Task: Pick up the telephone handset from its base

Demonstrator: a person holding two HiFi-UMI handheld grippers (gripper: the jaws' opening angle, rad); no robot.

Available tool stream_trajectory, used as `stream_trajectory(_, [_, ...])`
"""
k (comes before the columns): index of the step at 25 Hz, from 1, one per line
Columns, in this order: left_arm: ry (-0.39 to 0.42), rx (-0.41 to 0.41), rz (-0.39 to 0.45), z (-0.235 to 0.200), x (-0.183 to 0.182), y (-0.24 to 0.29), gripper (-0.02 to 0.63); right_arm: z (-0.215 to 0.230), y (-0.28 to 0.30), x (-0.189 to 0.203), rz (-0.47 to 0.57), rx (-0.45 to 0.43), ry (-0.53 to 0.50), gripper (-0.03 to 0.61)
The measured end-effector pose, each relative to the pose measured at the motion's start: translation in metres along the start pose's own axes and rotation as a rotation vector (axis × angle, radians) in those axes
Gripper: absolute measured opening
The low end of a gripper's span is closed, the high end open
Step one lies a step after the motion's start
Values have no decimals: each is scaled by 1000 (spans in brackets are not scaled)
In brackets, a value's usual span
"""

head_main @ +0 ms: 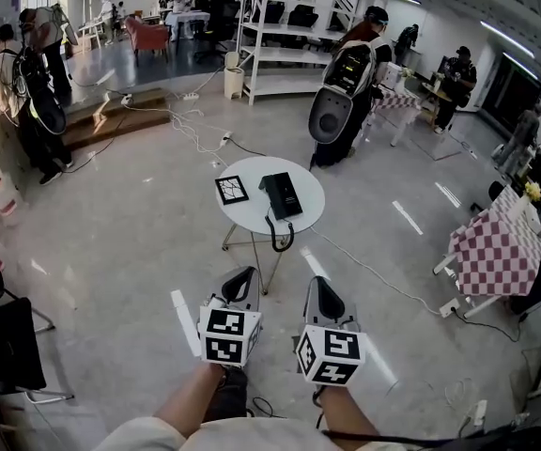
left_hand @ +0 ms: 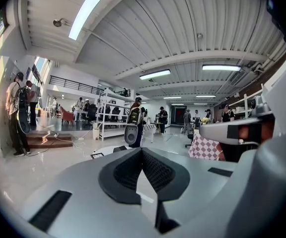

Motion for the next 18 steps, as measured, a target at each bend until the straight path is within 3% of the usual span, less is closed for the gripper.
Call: stream_trajectory(18, [23, 40, 17, -36, -30, 89, 15, 26, 99, -25, 12, 61, 21, 25])
Point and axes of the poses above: the fingertips, and each gripper's own axes: y forward along the fingers, z to its right, x out of its underside, the point moved 5 cm from there along -y, backward along the fingers, and after that the axes turned 2 degrees about y, right-handed, at the moved point
